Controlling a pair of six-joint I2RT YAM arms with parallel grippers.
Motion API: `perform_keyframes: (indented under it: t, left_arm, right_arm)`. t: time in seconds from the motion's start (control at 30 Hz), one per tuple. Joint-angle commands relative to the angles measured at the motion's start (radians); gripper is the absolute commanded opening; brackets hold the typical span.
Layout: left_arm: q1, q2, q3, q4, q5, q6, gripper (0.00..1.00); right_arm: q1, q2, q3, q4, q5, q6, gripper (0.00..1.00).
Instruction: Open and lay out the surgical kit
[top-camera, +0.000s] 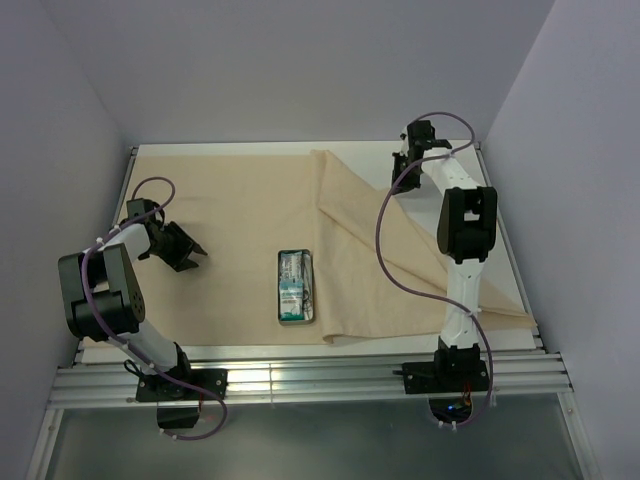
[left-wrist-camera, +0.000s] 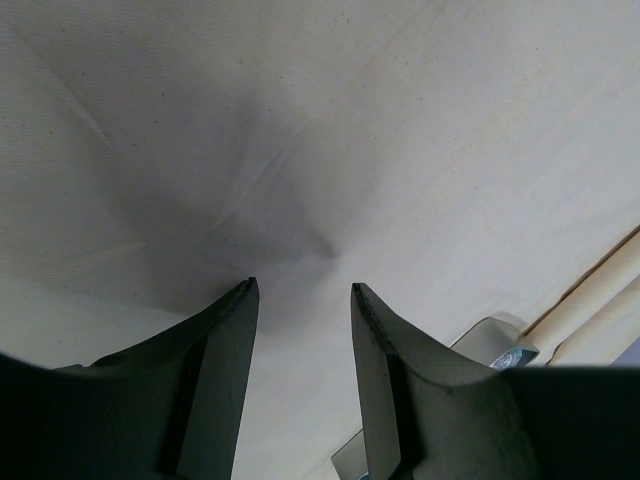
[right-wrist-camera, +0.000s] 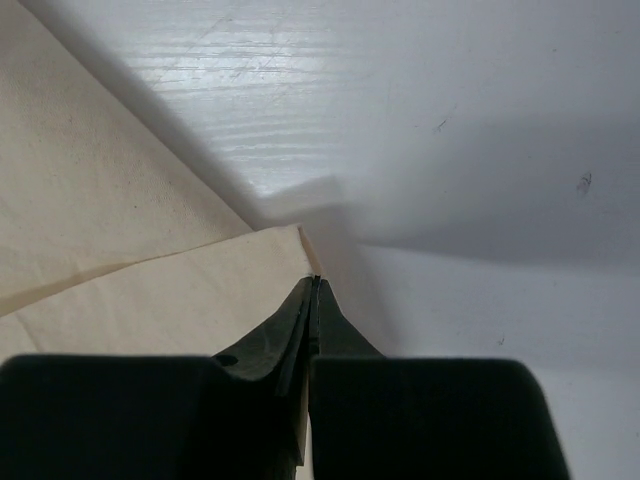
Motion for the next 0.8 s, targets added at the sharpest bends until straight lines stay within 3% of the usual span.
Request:
perform_keyframes:
  t: [0.0, 0.37, 0.77]
  left_arm:
    - [-0.003, -0.032, 0.002, 0.005, -0.021, 0.008, 0.49]
    - [-0.005, -0.026, 0.025, -0.006, -0.044, 0.012, 0.49]
    - [-0.020, 0.060, 0.118, 0.022, -0.071, -0.034, 0.48]
  right_arm:
    - [-0.011, -0.004, 0.074, 0.010, 0.014, -0.004, 0.00]
    - [-0.109, -0.088, 0.157, 0.017, 0.186, 0.009, 0.00]
    - [-0.251, 0.079, 0.419, 0.069, 0.403, -0.021, 0.00]
